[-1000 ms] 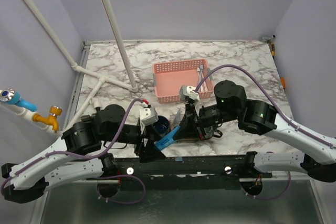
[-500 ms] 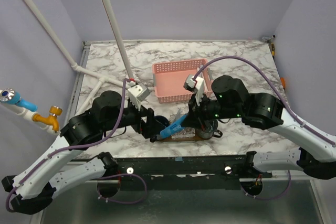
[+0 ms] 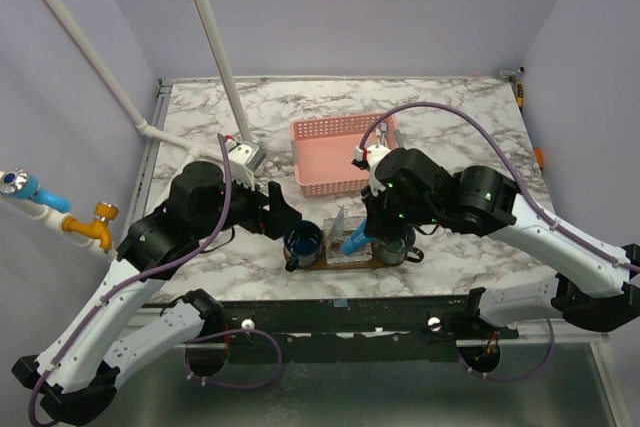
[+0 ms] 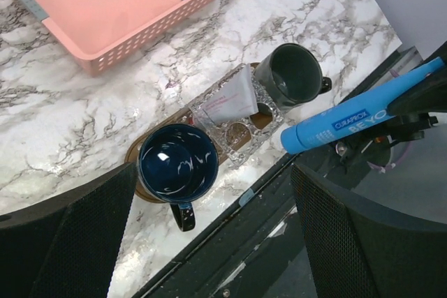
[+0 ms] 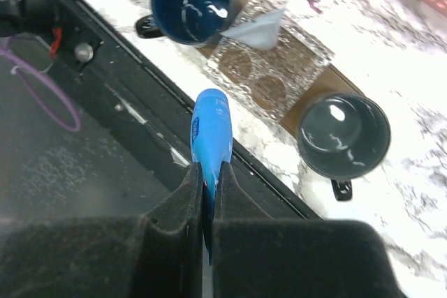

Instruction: Prepare toiletry sets of a toothbrush and toothpaste on the tray

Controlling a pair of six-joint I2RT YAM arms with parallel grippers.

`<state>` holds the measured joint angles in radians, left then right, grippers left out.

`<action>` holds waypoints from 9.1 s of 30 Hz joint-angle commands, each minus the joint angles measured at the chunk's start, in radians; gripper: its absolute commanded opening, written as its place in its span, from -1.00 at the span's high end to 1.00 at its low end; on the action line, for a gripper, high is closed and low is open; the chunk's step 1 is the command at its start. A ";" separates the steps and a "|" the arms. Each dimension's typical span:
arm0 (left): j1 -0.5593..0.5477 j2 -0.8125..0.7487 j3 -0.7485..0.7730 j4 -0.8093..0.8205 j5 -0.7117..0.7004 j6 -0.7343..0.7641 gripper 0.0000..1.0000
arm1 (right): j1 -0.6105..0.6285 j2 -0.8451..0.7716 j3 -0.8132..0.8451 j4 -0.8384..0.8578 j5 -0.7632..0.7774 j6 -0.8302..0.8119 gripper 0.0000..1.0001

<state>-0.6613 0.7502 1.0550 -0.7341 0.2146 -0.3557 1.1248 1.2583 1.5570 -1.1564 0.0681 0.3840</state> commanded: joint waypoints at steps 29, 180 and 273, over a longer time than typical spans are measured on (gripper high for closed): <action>0.039 -0.092 -0.128 0.036 -0.189 0.000 -0.81 | -0.055 0.277 0.115 -0.046 0.280 0.068 0.99; 0.040 -0.091 -0.157 0.035 -0.248 -0.005 -0.81 | -0.658 0.972 0.258 0.452 0.313 0.085 0.18; 0.040 -0.049 -0.155 0.027 -0.259 0.003 -0.81 | -0.643 0.909 0.098 0.653 0.132 0.060 0.47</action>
<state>-0.6273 0.6998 0.9066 -0.7055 -0.0280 -0.3580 0.4725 2.1532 1.6588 -0.5171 0.1818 0.4442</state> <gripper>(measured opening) 0.903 0.264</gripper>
